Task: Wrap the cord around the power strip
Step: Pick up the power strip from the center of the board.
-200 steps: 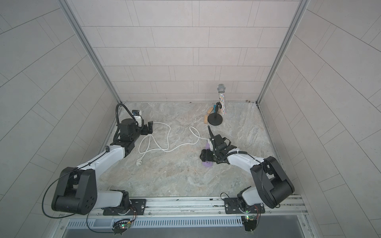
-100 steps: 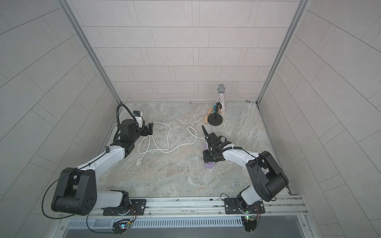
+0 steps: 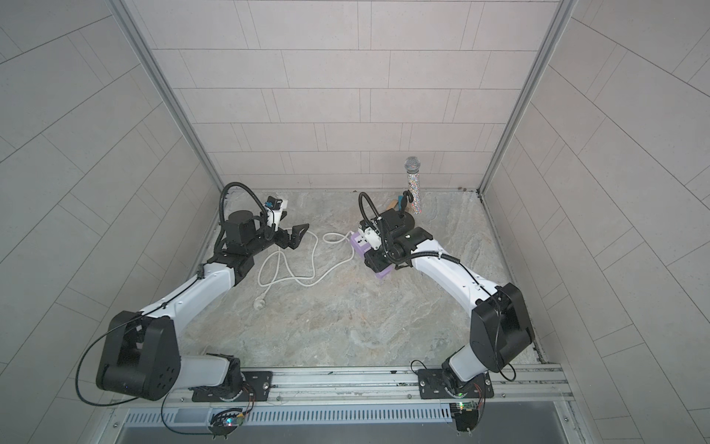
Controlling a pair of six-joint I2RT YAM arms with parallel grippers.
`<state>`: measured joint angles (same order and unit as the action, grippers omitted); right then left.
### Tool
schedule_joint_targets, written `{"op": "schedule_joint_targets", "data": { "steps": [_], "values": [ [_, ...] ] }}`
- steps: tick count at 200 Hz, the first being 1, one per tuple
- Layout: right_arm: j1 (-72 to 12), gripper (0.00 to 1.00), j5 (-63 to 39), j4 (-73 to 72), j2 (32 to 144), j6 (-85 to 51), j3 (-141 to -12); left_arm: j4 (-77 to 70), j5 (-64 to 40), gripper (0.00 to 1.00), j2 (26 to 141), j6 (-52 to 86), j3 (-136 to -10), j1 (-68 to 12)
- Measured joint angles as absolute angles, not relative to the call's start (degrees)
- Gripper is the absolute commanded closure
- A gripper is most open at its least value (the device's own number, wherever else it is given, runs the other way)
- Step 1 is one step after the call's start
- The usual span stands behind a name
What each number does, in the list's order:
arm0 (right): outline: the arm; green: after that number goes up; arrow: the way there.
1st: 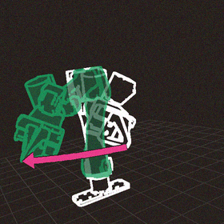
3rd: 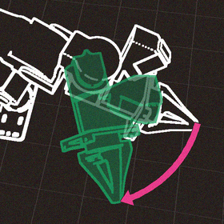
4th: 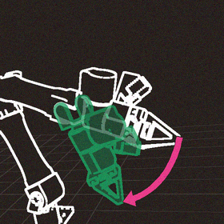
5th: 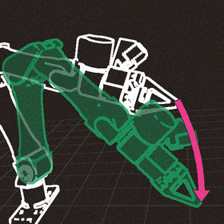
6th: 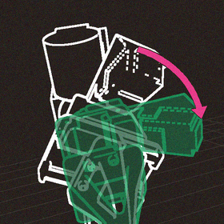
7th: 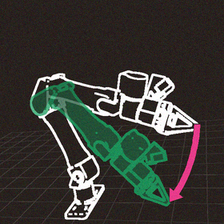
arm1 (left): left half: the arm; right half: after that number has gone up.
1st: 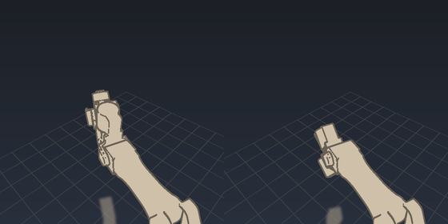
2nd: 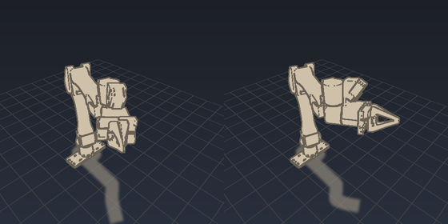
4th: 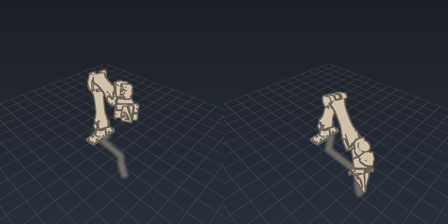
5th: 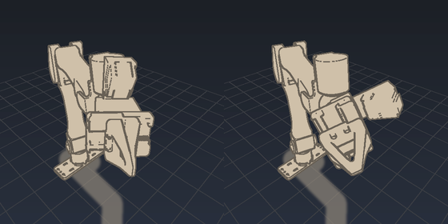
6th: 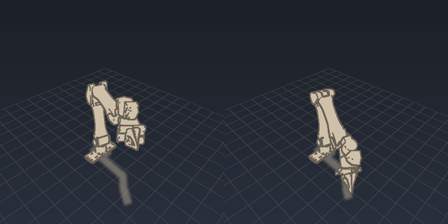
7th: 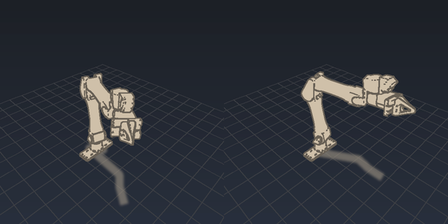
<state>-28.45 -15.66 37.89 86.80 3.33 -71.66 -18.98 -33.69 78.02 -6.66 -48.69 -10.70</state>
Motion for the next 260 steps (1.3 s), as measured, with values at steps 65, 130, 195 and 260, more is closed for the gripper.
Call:
{"op": "schedule_joint_targets", "data": {
  "steps": [65, 130, 195, 260],
  "values": [
    [-26.1, 0.62, -18.3, 35.9, 80.3, 17.1, -67.2, -13.1, -50.9, 0.0, 78.5, -14.9, -56.1, -16.9],
    [-22.4, 0.64, -26.2, 29.7, 67.5, 25.6, -56.2, 2.5, -52.7, 0.0, 79.9, -30.5, -60.0, -26.3],
    [-23.0, 0.64, -29.6, 28.9, 65.8, 28.1, -52.8, 8.3, -50.5, 0.0, 82.5, -39.1, -60.8, -32.1],
    [-27.4, 0.64, -30.6, 29.8, 65.8, 31.6, -53.8, 9.5, -49.1, 0.0, 82.6, -41.8, -60.8, -33.0]
  ]
}}
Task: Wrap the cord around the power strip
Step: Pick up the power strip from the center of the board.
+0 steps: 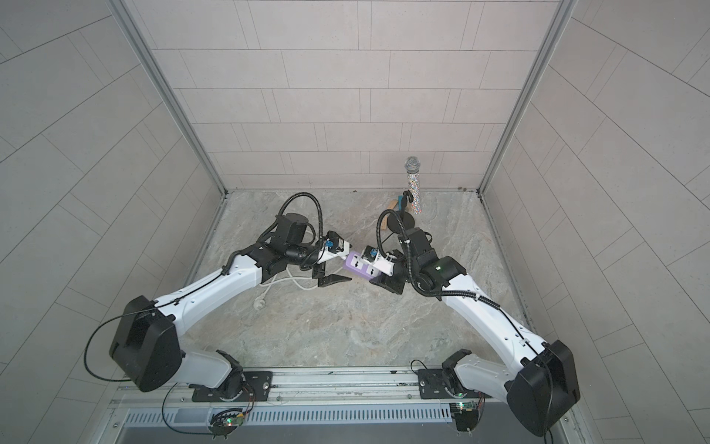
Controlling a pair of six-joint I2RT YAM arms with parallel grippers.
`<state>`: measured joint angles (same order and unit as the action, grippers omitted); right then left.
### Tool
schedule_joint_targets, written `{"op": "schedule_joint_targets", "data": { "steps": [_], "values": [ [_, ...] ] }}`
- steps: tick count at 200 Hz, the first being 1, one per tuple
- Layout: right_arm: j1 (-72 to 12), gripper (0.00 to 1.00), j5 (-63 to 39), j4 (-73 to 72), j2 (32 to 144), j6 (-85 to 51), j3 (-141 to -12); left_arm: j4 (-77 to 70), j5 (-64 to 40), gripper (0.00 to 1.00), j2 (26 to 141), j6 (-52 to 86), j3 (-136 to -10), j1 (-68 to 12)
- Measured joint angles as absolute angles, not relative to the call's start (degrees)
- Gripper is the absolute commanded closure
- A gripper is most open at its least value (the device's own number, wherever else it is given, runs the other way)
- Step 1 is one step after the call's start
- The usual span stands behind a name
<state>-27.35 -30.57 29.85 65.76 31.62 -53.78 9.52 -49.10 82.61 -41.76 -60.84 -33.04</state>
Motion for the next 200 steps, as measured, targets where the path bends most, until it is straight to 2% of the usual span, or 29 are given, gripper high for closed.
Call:
{"op": "schedule_joint_targets", "data": {
  "steps": [91, 147, 167, 183, 200],
  "values": [
    [-29.2, 0.61, -27.7, 31.0, 65.8, 36.0, -54.2, 13.6, -47.5, 0.31, 83.4, -48.0, -60.9, -35.8],
    [-29.4, 0.58, -28.2, 32.1, 65.8, 38.1, -54.3, 13.7, -48.1, 0.6, 83.4, -48.1, -60.9, -35.8],
    [-29.4, 0.48, -28.2, 32.2, 65.8, 38.2, -54.3, 13.7, -48.4, 0.74, 83.4, -48.1, -60.9, -35.8],
    [-29.4, 0.33, -28.0, 32.1, 65.6, 37.5, -54.3, 13.7, -48.7, 0.75, 83.4, -48.0, -60.9, -35.8],
    [-29.4, 0.25, -27.6, 30.4, 64.7, 37.1, -53.7, 13.5, -49.6, 0.75, 83.4, -47.7, -60.9, -36.2]
  ]
}}
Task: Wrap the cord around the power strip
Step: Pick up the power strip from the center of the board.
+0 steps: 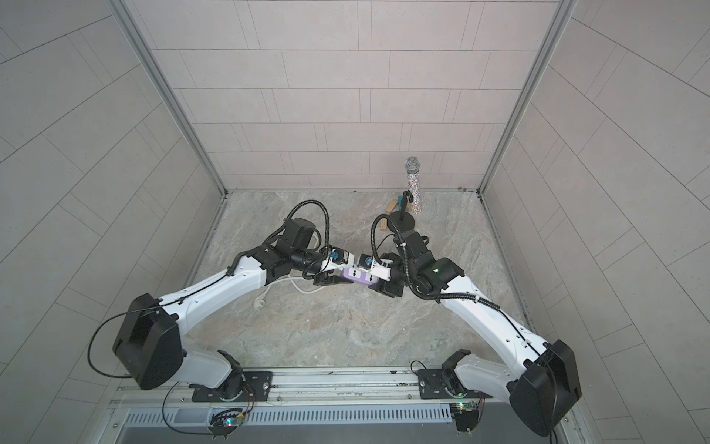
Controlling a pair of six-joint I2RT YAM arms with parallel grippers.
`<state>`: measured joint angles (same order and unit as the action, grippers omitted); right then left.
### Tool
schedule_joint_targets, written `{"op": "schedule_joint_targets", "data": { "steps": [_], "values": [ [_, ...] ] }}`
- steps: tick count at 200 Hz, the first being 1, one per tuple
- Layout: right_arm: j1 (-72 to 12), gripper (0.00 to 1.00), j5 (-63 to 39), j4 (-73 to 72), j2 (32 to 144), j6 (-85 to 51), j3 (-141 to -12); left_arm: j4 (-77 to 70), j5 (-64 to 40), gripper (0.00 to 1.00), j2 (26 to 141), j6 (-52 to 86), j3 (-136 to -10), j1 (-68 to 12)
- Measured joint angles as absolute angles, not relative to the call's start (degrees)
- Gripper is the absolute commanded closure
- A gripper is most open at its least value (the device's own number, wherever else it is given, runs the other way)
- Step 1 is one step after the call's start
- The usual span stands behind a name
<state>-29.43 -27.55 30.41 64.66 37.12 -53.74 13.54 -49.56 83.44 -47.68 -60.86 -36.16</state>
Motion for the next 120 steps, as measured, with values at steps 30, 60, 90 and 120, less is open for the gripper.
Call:
{"op": "schedule_joint_targets", "data": {
  "steps": [30, 60, 90, 120],
  "values": [
    [-29.5, 0.19, -26.2, 29.4, 61.1, 35.9, -52.4, 12.9, -51.3, 0.77, 83.3, -46.5, -60.9, -36.4],
    [-29.5, 0.19, -25.2, 29.1, 59.7, 35.5, -51.5, 12.4, -51.4, 0.79, 82.9, -45.9, -60.9, -36.4],
    [-29.5, 0.19, -24.2, 28.9, 57.8, 35.0, -49.3, 11.2, -51.7, 0.81, 81.8, -44.1, -60.7, -36.3],
    [-29.5, 0.2, -24.3, 28.9, 56.8, 34.3, -48.7, 8.4, -53.5, 0.82, 80.9, -41.4, -60.6, -35.4]
  ]
}}
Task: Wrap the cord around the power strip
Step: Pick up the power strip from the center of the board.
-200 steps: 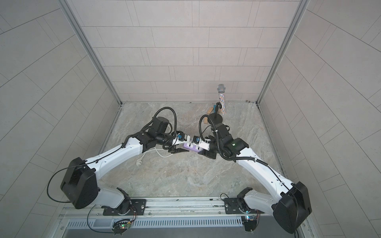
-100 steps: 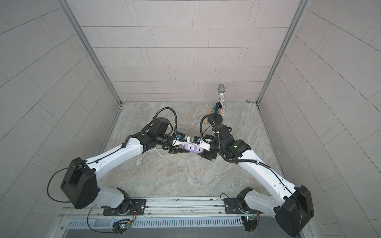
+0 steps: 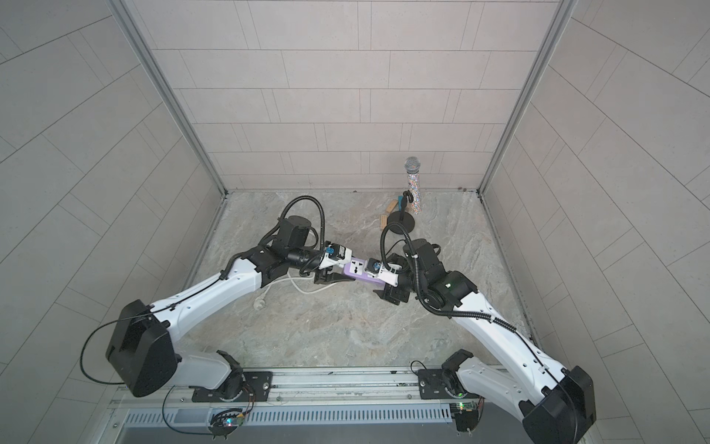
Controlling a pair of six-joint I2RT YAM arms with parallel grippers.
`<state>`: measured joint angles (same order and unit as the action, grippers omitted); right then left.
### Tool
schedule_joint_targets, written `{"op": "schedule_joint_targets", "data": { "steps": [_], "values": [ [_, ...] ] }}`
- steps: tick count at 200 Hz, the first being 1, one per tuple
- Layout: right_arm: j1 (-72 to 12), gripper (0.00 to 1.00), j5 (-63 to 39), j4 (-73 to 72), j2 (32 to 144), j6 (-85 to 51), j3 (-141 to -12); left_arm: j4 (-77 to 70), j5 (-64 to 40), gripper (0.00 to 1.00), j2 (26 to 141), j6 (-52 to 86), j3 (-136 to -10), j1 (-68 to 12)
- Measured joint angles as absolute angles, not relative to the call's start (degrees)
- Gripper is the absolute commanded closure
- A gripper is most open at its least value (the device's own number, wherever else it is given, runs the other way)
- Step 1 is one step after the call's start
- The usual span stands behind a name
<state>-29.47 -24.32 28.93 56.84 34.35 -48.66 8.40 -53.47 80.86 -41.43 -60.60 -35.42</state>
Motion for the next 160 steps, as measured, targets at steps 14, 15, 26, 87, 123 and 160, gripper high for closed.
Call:
{"op": "schedule_joint_targets", "data": {
  "steps": [14, 15, 26, 87, 123, 160],
  "values": [
    [-29.5, 0.22, -24.5, 28.8, 56.8, 34.1, -48.7, 7.5, -54.3, 0.82, 80.9, -40.4, -60.6, -35.4],
    [-29.5, 0.22, -24.5, 28.8, 56.8, 34.1, -48.7, 7.4, -54.4, 0.82, 80.9, -40.4, -60.6, -35.4],
    [-29.4, 0.25, -24.6, 28.6, 56.7, 33.9, -48.6, 7.0, -55.0, 0.82, 80.9, -39.8, -60.6, -35.2],
    [-28.0, 0.43, -26.3, 26.6, 54.4, 32.8, -47.5, 5.7, -57.2, 0.82, 80.9, -37.7, -59.9, -34.8],
    [-28.0, 0.52, -28.1, 26.8, 53.9, 33.4, -46.5, 5.4, -58.9, 0.81, 80.9, -38.0, -59.5, -34.5],
    [-28.0, 0.7, -28.5, 26.9, 53.5, 33.3, -46.2, 4.4, -58.9, 0.35, 80.9, -37.9, -59.1, -34.4]
  ]
}}
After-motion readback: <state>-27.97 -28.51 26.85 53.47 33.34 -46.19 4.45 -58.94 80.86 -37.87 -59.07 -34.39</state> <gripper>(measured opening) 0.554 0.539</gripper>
